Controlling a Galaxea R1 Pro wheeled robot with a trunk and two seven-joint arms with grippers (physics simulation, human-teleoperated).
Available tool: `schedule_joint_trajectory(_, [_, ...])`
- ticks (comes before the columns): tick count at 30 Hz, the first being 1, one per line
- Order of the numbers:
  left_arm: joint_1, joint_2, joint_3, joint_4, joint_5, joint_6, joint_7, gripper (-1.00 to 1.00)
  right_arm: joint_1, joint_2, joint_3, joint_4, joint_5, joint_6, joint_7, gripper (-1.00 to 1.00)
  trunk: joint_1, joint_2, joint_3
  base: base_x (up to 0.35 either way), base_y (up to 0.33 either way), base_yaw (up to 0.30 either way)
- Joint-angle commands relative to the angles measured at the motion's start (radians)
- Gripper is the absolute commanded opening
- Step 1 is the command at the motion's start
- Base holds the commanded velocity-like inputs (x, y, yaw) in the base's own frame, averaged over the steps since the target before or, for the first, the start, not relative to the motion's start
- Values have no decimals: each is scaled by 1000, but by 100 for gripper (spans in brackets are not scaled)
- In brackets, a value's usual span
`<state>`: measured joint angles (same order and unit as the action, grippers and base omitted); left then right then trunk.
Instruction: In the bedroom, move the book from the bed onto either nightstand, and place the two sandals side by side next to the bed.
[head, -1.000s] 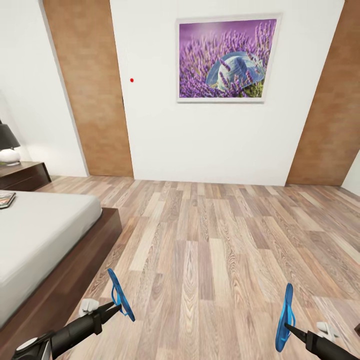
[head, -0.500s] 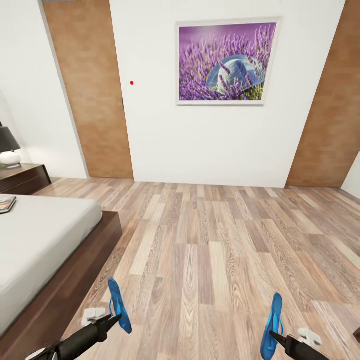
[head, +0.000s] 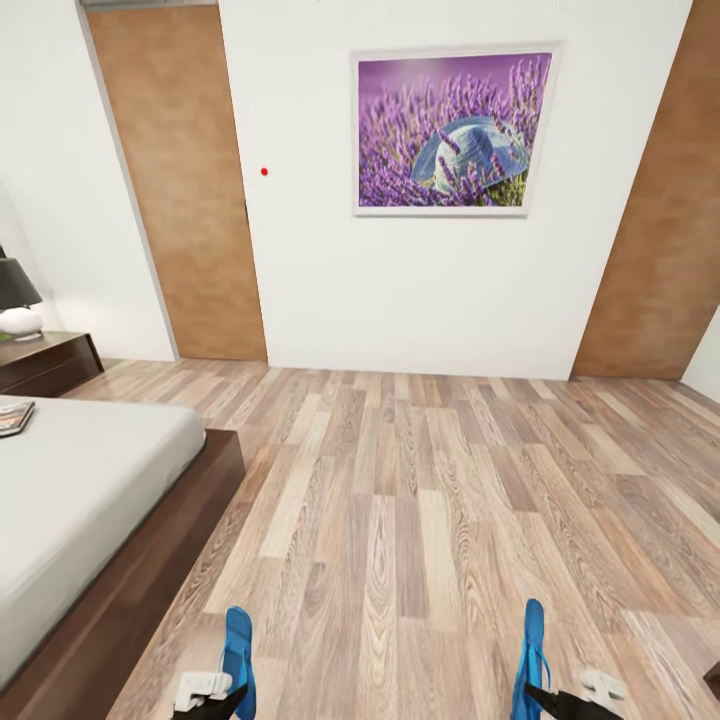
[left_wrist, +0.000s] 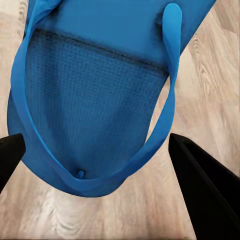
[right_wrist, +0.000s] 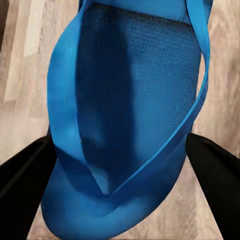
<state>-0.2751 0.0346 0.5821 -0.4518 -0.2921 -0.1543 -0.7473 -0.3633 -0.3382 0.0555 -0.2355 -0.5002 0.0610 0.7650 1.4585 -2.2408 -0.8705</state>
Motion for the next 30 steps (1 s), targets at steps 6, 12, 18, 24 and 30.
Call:
schedule_joint_trajectory(6, [-1, -2, 8, 4, -29, -8, -38, -100, -1, 0, 6, 3, -2, 1, 155, -100, -19, 35, 15, 0, 0, 0])
schedule_joint_trajectory(12, [-1, 2, 13, 3, -29, -6, -151, -100, 0, 0, 4, 6, -3, -5, 162, -100, -19, 35, 15, 0, 0, 0])
schedule_joint_trajectory(18, [-1, 2, 15, 2, -29, -7, -162, -100, 0, 0, -2, 48, -8, -7, 159, -100, -19, 35, 15, 0, 0, 0])
schedule_joint_trajectory(24, [-1, 2, 16, 2, -27, -5, -162, -100, 0, 1, -2, 76, -9, -8, 159, -100, -19, 35, 15, 0, 0, 0])
schedule_joint_trajectory(30, [-1, 1, 16, 2, -27, -5, -162, -100, 0, 1, -2, 78, -10, -7, 158, -100, -19, 35, 16, 0, 0, 0])
